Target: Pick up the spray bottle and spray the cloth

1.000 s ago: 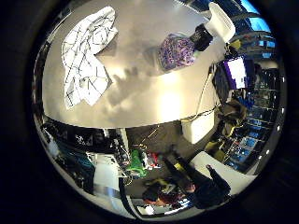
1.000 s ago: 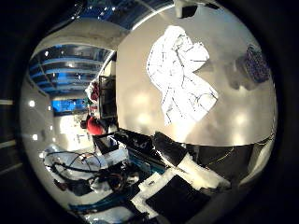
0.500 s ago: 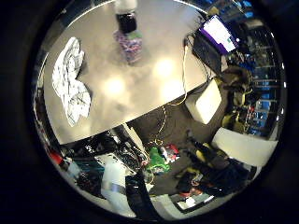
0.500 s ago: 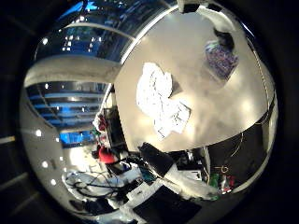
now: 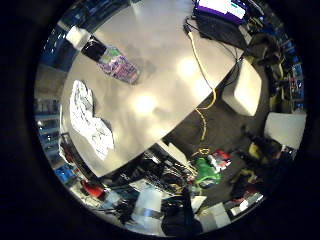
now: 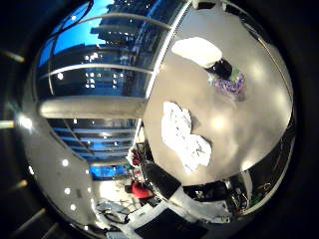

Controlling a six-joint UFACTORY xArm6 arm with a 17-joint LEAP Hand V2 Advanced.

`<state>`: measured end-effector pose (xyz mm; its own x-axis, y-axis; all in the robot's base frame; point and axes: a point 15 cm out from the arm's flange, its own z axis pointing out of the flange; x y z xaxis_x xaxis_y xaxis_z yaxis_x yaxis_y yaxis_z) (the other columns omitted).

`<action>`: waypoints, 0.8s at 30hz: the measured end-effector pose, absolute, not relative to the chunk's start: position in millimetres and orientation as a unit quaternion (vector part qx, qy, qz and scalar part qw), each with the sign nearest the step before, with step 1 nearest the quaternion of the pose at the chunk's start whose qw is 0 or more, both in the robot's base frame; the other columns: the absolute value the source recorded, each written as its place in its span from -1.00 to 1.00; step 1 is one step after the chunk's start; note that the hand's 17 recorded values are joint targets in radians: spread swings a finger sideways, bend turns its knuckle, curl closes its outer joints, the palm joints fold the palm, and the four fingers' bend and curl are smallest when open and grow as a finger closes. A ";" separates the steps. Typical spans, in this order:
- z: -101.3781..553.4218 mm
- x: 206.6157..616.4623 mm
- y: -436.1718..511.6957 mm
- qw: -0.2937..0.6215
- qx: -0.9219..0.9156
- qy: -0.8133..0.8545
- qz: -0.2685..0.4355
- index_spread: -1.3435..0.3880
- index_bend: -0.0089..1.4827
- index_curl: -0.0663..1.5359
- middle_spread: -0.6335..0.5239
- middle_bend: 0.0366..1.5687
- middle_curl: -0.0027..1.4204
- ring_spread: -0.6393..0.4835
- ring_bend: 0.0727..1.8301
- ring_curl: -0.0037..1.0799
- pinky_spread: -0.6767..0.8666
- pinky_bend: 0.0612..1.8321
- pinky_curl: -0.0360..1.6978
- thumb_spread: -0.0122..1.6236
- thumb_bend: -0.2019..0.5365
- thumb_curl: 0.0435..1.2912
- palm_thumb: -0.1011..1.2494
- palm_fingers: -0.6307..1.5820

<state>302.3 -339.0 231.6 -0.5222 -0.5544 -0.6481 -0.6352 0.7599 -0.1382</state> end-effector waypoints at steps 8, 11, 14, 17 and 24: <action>194.3 323.3 -353.3 0.415 -0.305 0.855 0.063 0.38 -0.82 -0.65 0.44 -0.80 -0.54 0.51 -0.75 -0.50 0.37 -0.59 -0.57 0.21 -0.53 -0.63 -0.28 -0.47; 180.0 324.4 -358.3 0.415 -0.303 0.855 0.068 0.38 -0.81 -0.66 0.44 -0.80 -0.55 0.50 -0.75 -0.49 0.38 -0.58 -0.57 0.20 -0.53 -0.63 -0.30 -0.47; 168.2 324.6 -360.5 0.414 -0.299 0.856 0.076 0.37 -0.81 -0.66 0.44 -0.80 -0.55 0.50 -0.75 -0.50 0.38 -0.59 -0.58 0.20 -0.53 -0.63 -0.30 -0.47; 157.4 325.3 -361.7 0.414 -0.297 0.857 0.084 0.37 -0.82 -0.67 0.43 -0.80 -0.55 0.50 -0.75 -0.50 0.38 -0.59 -0.58 0.20 -0.53 -0.63 -0.30 -0.47; 140.6 331.8 -368.0 0.410 -0.296 0.858 0.091 0.36 -0.81 -0.67 0.43 -0.79 -0.55 0.50 -0.76 -0.50 0.38 -0.60 -0.59 0.20 -0.53 -0.63 -0.30 -0.47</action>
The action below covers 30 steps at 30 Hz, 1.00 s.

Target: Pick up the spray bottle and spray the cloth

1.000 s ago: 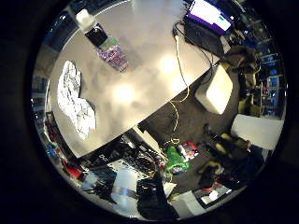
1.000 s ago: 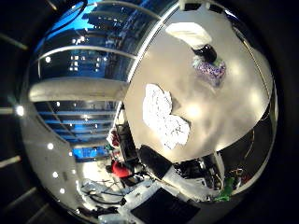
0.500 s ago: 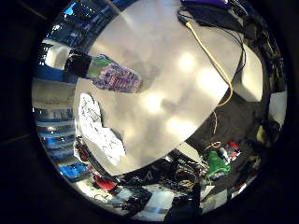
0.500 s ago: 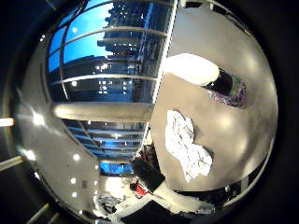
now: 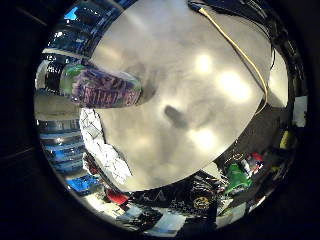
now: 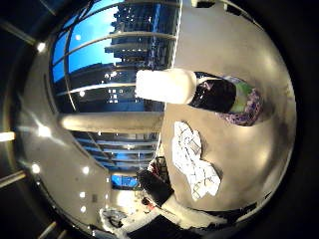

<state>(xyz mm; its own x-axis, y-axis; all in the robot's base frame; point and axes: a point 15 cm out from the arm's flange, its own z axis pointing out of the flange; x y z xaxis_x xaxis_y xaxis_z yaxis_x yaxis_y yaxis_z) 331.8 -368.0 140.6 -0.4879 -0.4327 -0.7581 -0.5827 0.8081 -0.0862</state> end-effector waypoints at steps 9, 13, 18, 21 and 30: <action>120.4 363.4 -349.4 0.406 -0.311 0.852 0.110 0.36 -0.81 -0.67 0.40 -0.79 -0.54 0.50 -0.76 -0.50 0.38 -0.61 -0.59 0.20 -0.53 -0.62 -0.30 -0.46; 116.6 378.2 -338.3 0.408 -0.316 0.848 0.117 0.36 -0.80 -0.66 0.40 -0.79 -0.54 0.49 -0.76 -0.49 0.38 -0.61 -0.59 0.20 -0.53 -0.62 -0.29 -0.45; 109.8 399.2 -341.8 0.401 -0.325 0.850 0.105 0.40 -0.79 -0.63 0.36 -0.75 -0.53 0.48 -0.73 -0.49 0.38 -0.62 -0.60 0.20 -0.51 -0.61 -0.26 -0.38; 107.6 414.1 -344.8 0.405 -0.328 0.847 0.103 0.41 -0.79 -0.62 0.29 -0.71 -0.51 0.45 -0.66 -0.47 0.37 -0.62 -0.60 0.20 -0.50 -0.60 -0.21 -0.27; 114.6 457.5 -358.0 0.424 -0.335 0.838 0.085 0.23 -0.74 -0.59 -0.11 -0.25 -0.28 -0.06 -0.13 -0.19 -0.22 -0.37 -0.55 0.21 -0.50 -0.58 -0.02 0.36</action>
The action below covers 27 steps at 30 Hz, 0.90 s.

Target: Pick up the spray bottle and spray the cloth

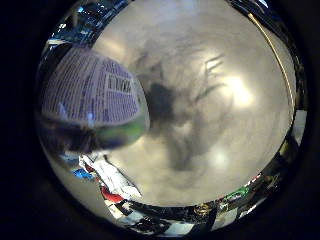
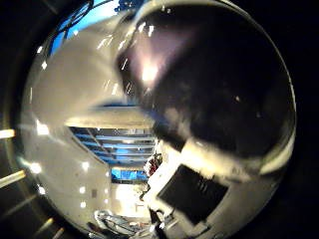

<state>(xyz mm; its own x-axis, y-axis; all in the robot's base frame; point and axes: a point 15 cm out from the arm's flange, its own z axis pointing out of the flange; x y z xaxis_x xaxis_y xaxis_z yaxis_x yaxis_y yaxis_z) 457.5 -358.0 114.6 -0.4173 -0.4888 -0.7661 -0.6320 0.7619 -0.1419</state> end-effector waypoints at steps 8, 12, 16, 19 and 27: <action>128.0 470.4 -377.0 0.446 -0.320 0.833 0.065 0.10 -0.31 -0.32 -0.18 0.08 -0.05 -0.21 0.06 0.02 -0.58 -0.02 -0.34 0.21 -0.46 -0.53 0.23 0.73; 146.8 468.5 -399.2 0.465 -0.306 0.830 0.043 0.13 0.01 -0.14 -0.14 0.28 0.02 -0.20 0.19 0.09 -0.54 0.12 -0.24 0.21 -0.48 -0.49 0.38 0.73; 167.1 470.6 -402.3 0.477 -0.310 0.822 0.030 0.19 0.26 -0.03 -0.09 0.46 0.04 -0.19 0.30 0.15 -0.48 0.22 -0.14 0.19 -0.48 -0.44 0.47 0.71; 182.1 474.0 -401.5 0.491 -0.308 0.814 0.027 0.25 0.44 0.03 -0.09 0.56 0.04 -0.19 0.37 0.19 -0.44 0.27 -0.05 0.19 -0.47 -0.38 0.57 0.67; 229.2 479.0 -360.3 0.519 -0.350 0.776 0.075 0.32 0.56 0.04 -0.08 0.67 0.02 -0.18 0.49 0.24 -0.38 0.28 0.16 0.14 -0.49 -0.17 0.76 0.62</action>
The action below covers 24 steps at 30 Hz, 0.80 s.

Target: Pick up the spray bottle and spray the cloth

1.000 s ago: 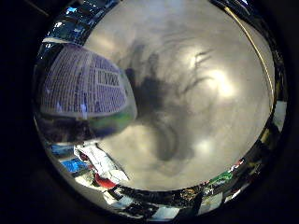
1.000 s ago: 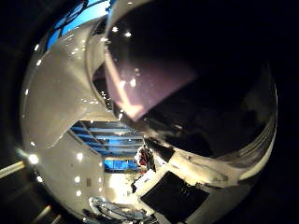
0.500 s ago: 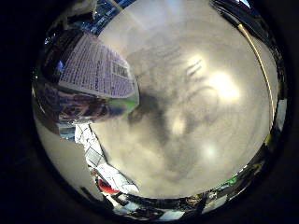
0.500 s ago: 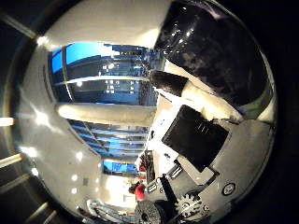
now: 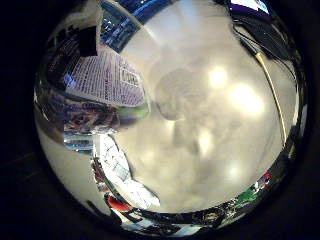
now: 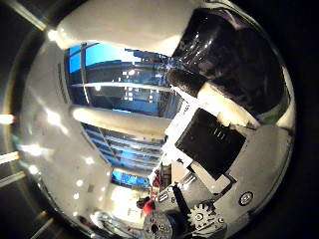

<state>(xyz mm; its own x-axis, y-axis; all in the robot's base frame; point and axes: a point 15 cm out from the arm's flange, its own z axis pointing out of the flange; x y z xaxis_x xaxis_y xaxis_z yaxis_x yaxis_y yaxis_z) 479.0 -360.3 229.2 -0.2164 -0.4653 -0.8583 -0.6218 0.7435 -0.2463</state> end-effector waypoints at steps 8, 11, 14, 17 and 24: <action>278.3 443.1 -333.9 0.403 -0.485 0.764 0.140 0.33 0.58 0.03 -0.08 0.72 -0.01 -0.17 0.54 0.23 -0.35 0.22 0.33 0.02 -0.50 0.02 0.74 0.61; 292.4 426.8 -319.7 0.352 -0.531 0.753 0.164 0.33 0.59 0.03 -0.08 0.72 -0.02 -0.17 0.55 0.22 -0.34 0.20 0.39 -0.01 -0.50 0.08 0.72 0.60; 301.5 415.2 -300.7 0.303 -0.573 0.740 0.180 0.33 0.59 0.03 -0.08 0.73 -0.03 -0.17 0.55 0.21 -0.34 0.18 0.45 -0.03 -0.50 0.13 0.72 0.60; 312.5 407.5 -294.5 0.256 -0.605 0.735 0.167 0.33 0.59 0.03 -0.08 0.74 -0.03 -0.17 0.56 0.21 -0.34 0.16 0.50 -0.06 -0.50 0.17 0.71 0.61; 339.3 396.5 -269.3 0.106 -0.695 0.699 0.128 0.33 0.59 0.03 -0.08 0.74 -0.04 -0.17 0.57 0.20 -0.35 0.12 0.56 -0.08 -0.50 0.23 0.70 0.61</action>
<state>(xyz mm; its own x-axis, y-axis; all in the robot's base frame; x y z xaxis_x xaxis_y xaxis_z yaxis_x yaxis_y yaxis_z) 396.5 -269.3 339.3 -0.0111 -0.9455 -0.3255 -0.9995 0.0010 0.0312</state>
